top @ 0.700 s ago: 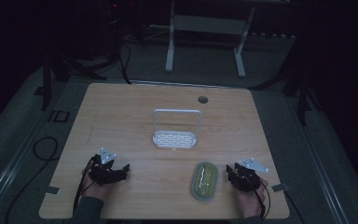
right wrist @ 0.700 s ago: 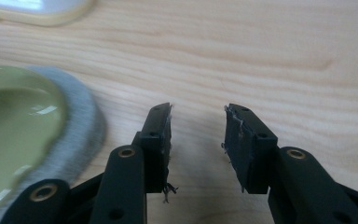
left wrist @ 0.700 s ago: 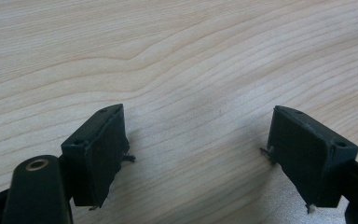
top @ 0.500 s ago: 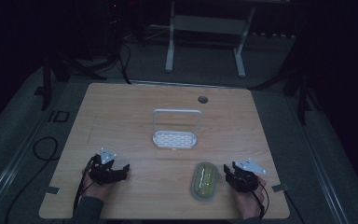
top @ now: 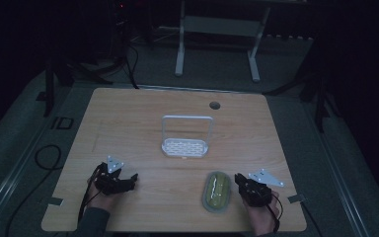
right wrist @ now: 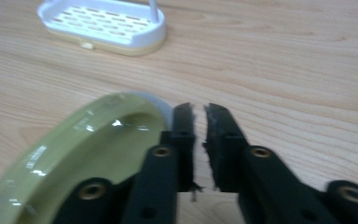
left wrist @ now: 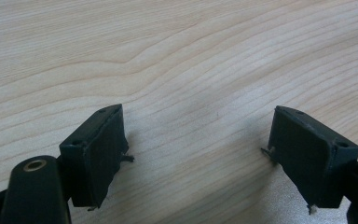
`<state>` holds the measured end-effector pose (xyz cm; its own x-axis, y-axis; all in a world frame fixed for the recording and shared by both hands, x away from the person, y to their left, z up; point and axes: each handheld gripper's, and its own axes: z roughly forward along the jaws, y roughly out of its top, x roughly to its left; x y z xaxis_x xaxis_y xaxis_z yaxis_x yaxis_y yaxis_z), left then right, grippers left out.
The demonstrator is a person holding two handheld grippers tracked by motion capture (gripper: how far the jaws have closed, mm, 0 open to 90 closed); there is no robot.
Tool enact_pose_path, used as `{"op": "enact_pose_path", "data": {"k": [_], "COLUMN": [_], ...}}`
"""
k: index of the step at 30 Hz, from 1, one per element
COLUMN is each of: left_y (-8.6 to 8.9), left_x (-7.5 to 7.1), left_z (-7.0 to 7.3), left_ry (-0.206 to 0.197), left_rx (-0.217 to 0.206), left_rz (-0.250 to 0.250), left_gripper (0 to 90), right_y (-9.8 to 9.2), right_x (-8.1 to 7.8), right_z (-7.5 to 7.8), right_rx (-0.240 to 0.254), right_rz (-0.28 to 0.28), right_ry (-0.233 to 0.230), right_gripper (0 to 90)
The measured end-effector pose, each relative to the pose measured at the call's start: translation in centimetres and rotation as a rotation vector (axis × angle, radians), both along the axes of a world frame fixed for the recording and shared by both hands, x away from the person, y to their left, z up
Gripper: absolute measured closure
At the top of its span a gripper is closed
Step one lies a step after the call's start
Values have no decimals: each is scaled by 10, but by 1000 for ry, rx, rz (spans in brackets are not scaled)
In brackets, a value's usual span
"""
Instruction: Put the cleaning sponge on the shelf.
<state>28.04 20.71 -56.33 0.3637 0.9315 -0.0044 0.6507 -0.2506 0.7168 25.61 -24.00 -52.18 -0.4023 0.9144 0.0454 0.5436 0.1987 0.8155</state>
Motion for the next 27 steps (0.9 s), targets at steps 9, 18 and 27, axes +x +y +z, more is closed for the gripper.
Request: {"op": "enact_pose_path", "data": {"k": [9,18,27], "left_y": [0,0,0], "left_x": [0,1,1], "left_z": [0,0,0], "left_ry": [0,-1,-1], "left_rx": [0,-1,0], "left_rz": [-1,-6,-7], "left_gripper": [190,188,188], "right_y": [15,38,60], "right_x": [-8,-14,-21], "right_z": [15,23,20], "right_rx": [-11,11,-6], "right_rz": [60,135,215], "right_ry": [-36,-59,-39], "right_gripper": [900,898,885]}}
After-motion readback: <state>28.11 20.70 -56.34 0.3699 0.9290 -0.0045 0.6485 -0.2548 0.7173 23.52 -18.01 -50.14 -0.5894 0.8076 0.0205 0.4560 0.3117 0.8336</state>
